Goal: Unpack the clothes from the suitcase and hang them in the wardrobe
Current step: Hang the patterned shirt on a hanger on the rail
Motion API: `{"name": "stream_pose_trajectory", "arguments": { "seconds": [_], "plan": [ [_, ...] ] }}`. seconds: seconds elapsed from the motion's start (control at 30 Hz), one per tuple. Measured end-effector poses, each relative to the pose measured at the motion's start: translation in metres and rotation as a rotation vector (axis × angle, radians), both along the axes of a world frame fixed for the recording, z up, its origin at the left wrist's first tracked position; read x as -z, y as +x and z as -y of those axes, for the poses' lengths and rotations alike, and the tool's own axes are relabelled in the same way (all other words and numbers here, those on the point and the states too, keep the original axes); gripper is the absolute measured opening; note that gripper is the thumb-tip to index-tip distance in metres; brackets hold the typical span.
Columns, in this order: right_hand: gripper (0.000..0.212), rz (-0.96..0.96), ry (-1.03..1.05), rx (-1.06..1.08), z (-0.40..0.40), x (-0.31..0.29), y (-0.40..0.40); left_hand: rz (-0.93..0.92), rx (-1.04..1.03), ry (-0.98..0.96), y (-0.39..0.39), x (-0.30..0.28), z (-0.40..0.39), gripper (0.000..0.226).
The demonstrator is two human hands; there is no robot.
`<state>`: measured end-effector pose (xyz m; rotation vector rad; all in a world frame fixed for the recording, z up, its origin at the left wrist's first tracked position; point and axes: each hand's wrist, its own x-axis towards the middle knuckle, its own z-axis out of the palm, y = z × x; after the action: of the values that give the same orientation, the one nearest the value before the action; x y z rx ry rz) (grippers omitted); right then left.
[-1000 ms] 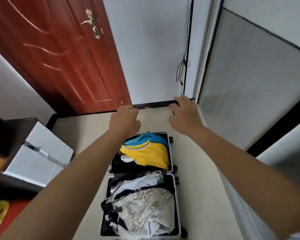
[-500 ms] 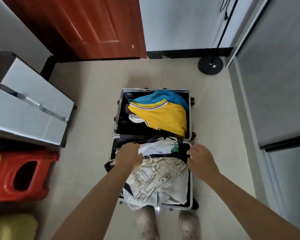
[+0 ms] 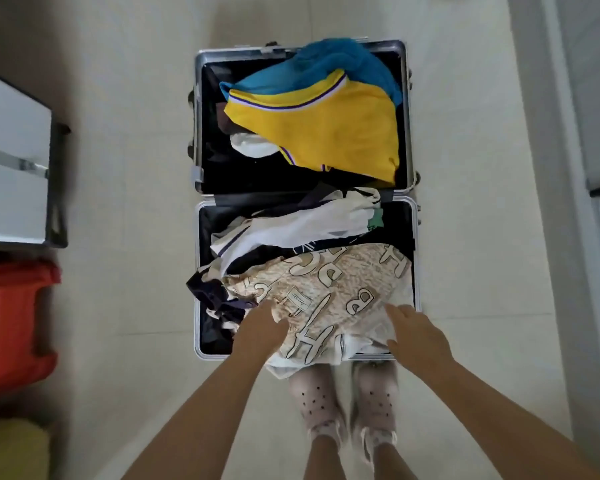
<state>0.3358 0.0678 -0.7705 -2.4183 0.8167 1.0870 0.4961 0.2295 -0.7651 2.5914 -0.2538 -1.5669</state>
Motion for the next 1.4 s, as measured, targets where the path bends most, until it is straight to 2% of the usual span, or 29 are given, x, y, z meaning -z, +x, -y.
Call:
{"name": "stream_pose_trajectory", "arguments": {
  "seconds": [0.07, 0.13, 0.3, 0.4, 0.47, 0.53, 0.57, 0.63, 0.8, 0.83, 0.87, 0.97, 1.07, 1.2, 1.27, 1.4],
  "plan": [
    [0.076, 0.017, -0.036, 0.032, -0.011, 0.024, 0.007, -0.006, -0.103, 0.012, 0.000, 0.022, -0.008, 0.054],
    [0.084, 0.038, -0.070, 0.025, -0.017, 0.053, 0.014, -0.011, -0.198, 0.044, 0.000, 0.048, -0.013, 0.060],
    [0.084, 0.068, -0.029, 0.104, -0.011, 0.107, 0.020, -0.101, -0.421, 0.217, -0.009, 0.108, -0.013, 0.067],
    [0.076, 0.158, -0.001, 0.117, -0.003, 0.127, 0.006, -0.204, -0.668, 0.207, -0.024, 0.134, -0.006, 0.078],
    [0.056, 0.317, 0.013, 0.091, -0.001, 0.134, -0.002, -0.233, -0.792, 0.172, -0.033, 0.145, -0.002, 0.065],
    [0.038, 0.481, -0.005, 0.089, 0.000, 0.135, -0.011, -0.265, -0.858, 0.110, -0.037, 0.147, 0.004, 0.023],
    [0.034, 0.521, 0.012, 0.115, -0.001, 0.133, -0.013, -0.271, -0.872, 0.091, -0.037, 0.145, 0.005, 0.014],
    [0.022, 0.547, 0.053, 0.263, -0.004, 0.125, -0.013, -0.282, -0.867, 0.080, -0.034, 0.136, 0.006, 0.020],
    [0.021, 0.495, 0.070, 0.664, -0.010, 0.076, -0.007, -0.246, -0.743, 0.032, -0.017, 0.070, 0.004, 0.013],
    [0.022, 0.519, 0.086, 0.720, -0.008, 0.061, -0.004, -0.244, -0.723, 0.012, -0.014, 0.052, 0.005, 0.020],
    [0.021, 0.539, 0.123, 0.787, -0.005, 0.044, 0.000, -0.233, -0.698, -0.012, -0.009, 0.031, 0.009, 0.028],
    [0.021, 0.539, 0.285, 0.985, 0.010, 0.000, 0.013, -0.220, -0.625, -0.093, 0.005, -0.031, 0.025, 0.017],
    [0.033, 0.600, 0.220, 1.013, 0.033, -0.050, 0.030, -0.207, -0.623, -0.229, 0.023, -0.092, 0.046, 0.028],
    [0.033, 0.757, 0.163, 1.130, 0.053, -0.121, 0.056, -0.261, -0.576, -0.432, 0.041, -0.166, 0.063, 0.016],
    [0.033, 0.856, 0.201, 1.173, 0.057, -0.159, 0.067, -0.285, -0.581, -0.503, 0.049, -0.197, 0.065, 0.021],
    [0.034, 1.090, 0.238, 1.092, 0.069, -0.249, 0.095, -0.279, -0.609, -0.613, 0.071, -0.252, 0.063, 0.020]
  ]
}}
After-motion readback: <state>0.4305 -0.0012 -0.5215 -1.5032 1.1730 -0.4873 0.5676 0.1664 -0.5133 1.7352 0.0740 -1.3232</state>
